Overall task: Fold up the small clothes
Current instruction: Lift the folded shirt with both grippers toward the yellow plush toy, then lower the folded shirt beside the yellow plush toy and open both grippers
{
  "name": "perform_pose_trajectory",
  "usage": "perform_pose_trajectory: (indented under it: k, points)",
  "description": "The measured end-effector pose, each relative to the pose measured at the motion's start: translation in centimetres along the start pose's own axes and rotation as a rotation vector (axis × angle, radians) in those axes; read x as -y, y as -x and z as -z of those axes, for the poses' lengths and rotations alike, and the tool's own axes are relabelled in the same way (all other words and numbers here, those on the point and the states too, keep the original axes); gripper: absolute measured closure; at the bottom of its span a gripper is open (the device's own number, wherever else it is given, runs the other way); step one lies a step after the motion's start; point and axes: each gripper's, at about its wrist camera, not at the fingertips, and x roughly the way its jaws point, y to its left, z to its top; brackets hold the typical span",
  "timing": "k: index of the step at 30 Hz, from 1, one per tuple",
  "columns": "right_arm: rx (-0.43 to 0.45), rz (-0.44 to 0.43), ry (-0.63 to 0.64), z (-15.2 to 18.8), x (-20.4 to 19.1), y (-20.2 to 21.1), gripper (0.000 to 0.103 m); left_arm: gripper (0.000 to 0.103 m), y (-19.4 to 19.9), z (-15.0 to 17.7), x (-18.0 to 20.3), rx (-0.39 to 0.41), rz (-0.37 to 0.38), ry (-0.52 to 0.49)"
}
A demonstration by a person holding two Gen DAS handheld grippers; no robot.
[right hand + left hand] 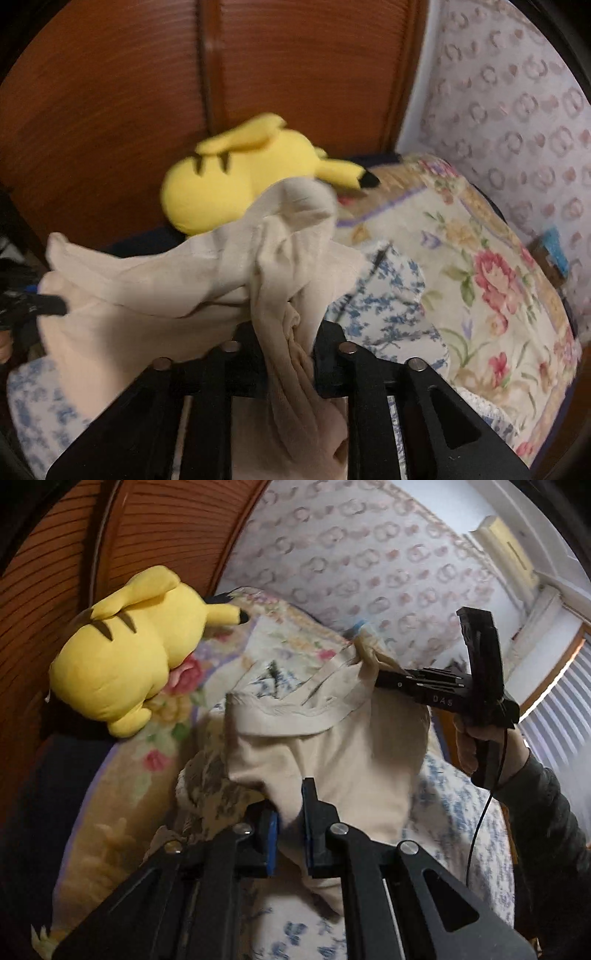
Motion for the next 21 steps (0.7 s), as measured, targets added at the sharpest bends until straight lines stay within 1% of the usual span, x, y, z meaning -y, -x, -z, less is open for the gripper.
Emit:
perform_pose_trajectory:
  k: [1, 2, 4, 5, 6, 7, 9, 12, 13, 14, 15, 18, 21]
  points:
    - [-0.005, 0.039, -0.026, 0.1, 0.6, -0.8, 0.066, 0.091, 0.0, 0.1, -0.1, 0.001, -0.014, -0.003]
    - [-0.006, 0.056, -0.039, 0.0, 1.0, -1.2, 0.066, 0.086, 0.0, 0.1, -0.2, 0.002, -0.023, -0.003]
    - [-0.001, 0.093, -0.044, -0.3, 1.2, -1.5, 0.063, 0.08, -0.1, 0.3, -0.7, 0.003, -0.034, -0.003]
    - [0.017, 0.109, -0.042, -0.3, 1.2, -1.4, 0.061, 0.076, 0.0, 0.3, -0.8, 0.009, -0.042, -0.009]
    - [0.033, 0.108, -0.041, -0.4, 1.0, -1.2, 0.06, 0.073, 0.2, 0.3, -0.7, 0.015, -0.049, -0.016]
    - [0.055, 0.09, -0.042, -0.4, 0.7, -0.8, 0.06, 0.068, 0.3, 0.3, -0.8, 0.021, -0.06, -0.025]
    - [0.053, 0.062, -0.037, -0.6, 0.4, -0.8, 0.057, 0.066, 0.4, 0.2, -1.0, 0.033, -0.076, -0.033]
    - [0.039, 0.06, -0.049, -0.2, 0.2, -0.8, 0.057, 0.062, 0.2, -0.2, -1.2, 0.034, -0.102, -0.049]
    - [0.041, 0.057, -0.059, 0.1, 0.2, -0.5, 0.057, 0.057, 0.4, -0.1, -1.0, 0.039, -0.111, -0.062]
    - [0.049, 0.05, -0.074, 0.5, 0.3, 0.0, 0.055, 0.049, 0.6, 0.0, -0.7, 0.051, -0.118, -0.075]
    - [0.056, 0.048, -0.088, 0.9, 0.3, 0.4, 0.051, 0.045, 0.8, 0.1, -0.4, 0.062, -0.125, -0.088]
    - [0.081, 0.024, -0.148, 2.7, 0.6, 1.8, 0.049, 0.044, 1.6, 0.5, 0.6, 0.092, -0.154, -0.144]
    - [0.084, 0.047, -0.175, 4.4, 0.4, 2.5, 0.047, 0.043, 2.3, 0.6, 1.7, 0.114, -0.16, -0.174]
